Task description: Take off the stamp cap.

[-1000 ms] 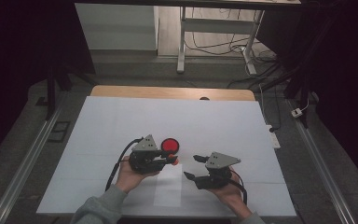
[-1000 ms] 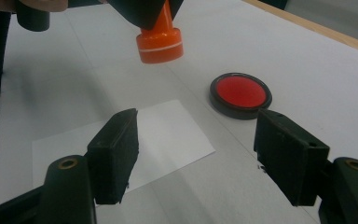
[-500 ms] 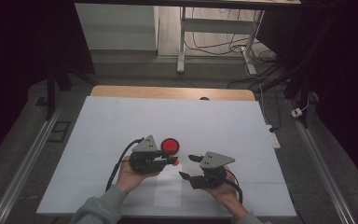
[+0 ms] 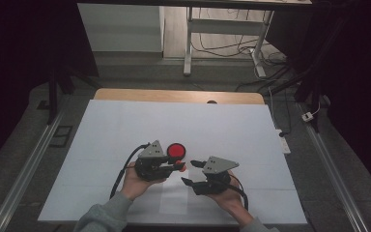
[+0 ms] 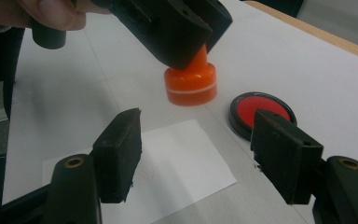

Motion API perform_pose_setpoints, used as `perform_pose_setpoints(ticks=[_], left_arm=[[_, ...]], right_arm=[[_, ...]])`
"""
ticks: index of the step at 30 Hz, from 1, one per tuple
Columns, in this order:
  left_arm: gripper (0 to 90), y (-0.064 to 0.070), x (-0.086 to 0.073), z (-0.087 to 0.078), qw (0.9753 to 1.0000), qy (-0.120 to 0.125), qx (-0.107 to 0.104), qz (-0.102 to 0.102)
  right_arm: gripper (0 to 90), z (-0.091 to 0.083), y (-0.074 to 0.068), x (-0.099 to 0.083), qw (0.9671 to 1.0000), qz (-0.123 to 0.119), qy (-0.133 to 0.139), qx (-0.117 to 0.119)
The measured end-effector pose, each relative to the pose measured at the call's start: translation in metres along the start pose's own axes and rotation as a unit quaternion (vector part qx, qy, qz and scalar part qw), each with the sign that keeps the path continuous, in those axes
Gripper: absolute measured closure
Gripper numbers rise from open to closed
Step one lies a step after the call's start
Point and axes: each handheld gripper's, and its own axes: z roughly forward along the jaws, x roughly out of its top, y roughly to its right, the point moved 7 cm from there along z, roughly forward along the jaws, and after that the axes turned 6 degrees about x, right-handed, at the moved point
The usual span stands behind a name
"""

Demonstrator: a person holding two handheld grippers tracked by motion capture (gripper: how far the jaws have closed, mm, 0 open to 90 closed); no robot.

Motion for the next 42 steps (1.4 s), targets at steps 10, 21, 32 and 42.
perform_pose_setpoints(ticks=[10, 21, 32, 42], left_arm=[[72.2, 0.0, 0.0, 0.001, 1.0, -0.001, -0.002, -0.003], [72.2, 0.001, 0.0, 0.001, 1.0, -0.001, -0.003, -0.002], [72.2, 0.002, 0.0, 0.001, 1.0, 0.0, -0.003, -0.002], [72.3, 0.002, 0.0, 0.001, 1.0, -0.001, -0.004, 0.001]], right_arm=[[38.8, 0.006, -0.001, 0.004, 1.0, -0.006, -0.005, -0.002], [45.1, 0.01, -0.003, 0.008, 0.9999, -0.012, -0.004, 0.001], [52.4, 0.013, -0.001, 0.008, 0.9998, -0.012, -0.009, -0.008], [58.9, 0.014, -0.001, 0.008, 0.9999, -0.008, -0.012, -0.002]])
